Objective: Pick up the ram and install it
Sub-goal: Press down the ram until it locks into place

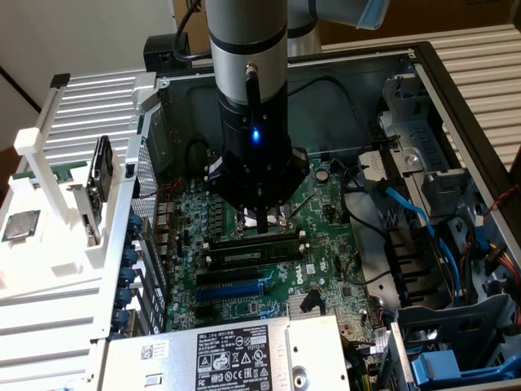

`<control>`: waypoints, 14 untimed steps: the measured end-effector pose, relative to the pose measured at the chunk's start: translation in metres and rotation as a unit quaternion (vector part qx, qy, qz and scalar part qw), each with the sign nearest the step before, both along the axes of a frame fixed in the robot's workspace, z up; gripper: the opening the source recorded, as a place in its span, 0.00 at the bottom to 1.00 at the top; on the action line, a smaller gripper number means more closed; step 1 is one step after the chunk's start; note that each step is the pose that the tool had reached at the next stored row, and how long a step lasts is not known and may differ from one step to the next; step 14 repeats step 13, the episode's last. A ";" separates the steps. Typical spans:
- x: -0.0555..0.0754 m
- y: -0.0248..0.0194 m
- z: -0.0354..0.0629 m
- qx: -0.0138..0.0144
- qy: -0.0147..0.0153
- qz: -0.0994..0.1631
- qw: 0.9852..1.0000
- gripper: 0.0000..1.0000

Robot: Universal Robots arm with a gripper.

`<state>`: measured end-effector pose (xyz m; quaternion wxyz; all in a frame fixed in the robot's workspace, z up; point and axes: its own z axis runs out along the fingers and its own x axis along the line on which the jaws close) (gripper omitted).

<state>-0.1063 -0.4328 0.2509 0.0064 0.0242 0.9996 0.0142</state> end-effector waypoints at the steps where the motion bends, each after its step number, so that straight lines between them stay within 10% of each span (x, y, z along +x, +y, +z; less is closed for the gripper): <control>1: 0.000 0.0000 0.0001 0.000 0.000 -0.008 1.000 0.10; 14: 0.000 0.0000 0.0000 0.000 0.000 -0.052 0.999 0.10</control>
